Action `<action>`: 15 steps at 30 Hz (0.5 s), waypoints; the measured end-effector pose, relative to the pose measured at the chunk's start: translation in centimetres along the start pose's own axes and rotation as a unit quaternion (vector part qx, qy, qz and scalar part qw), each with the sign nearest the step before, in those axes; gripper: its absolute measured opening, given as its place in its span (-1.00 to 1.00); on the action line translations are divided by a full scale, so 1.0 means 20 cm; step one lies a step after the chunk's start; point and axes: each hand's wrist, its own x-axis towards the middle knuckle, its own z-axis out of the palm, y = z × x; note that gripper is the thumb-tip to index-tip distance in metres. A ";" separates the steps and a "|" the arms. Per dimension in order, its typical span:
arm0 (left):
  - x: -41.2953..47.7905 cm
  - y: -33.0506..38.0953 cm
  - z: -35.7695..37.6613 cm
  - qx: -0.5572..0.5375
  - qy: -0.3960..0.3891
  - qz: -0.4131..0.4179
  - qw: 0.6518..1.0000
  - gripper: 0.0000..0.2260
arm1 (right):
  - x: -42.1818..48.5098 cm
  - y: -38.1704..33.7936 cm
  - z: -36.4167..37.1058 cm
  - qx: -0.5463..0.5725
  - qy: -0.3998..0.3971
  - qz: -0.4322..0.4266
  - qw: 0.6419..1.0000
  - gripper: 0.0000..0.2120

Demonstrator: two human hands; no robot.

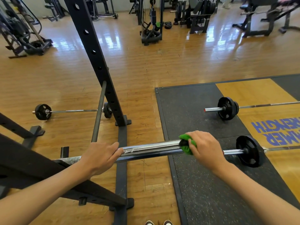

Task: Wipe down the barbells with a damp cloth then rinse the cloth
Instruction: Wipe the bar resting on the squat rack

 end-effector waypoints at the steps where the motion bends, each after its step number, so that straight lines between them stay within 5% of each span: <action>1: 0.00 0.00 0.00 0.004 -0.002 0.000 1.000 -0.45 | 0.05 0.01 -0.02 0.002 -0.022 0.062 0.998 -0.62; 4: 0.00 0.00 -0.01 0.011 -0.013 -0.003 1.000 -0.52 | 0.22 -0.04 -0.04 -0.024 -0.114 0.216 0.969 -0.61; 6: 0.00 0.00 -0.03 0.011 -0.018 0.000 1.000 -0.53 | 0.30 -0.12 -0.01 -0.060 -0.163 0.223 0.959 -0.64; 9: 0.01 0.02 -0.06 0.013 -0.031 0.000 0.999 -0.52 | 0.34 -0.30 0.04 -0.029 -0.168 0.180 0.969 -0.63; 15: 0.01 0.02 -0.08 0.019 -0.049 0.003 0.999 -0.51 | 0.08 -0.33 0.09 0.019 -0.029 -0.033 0.999 -0.72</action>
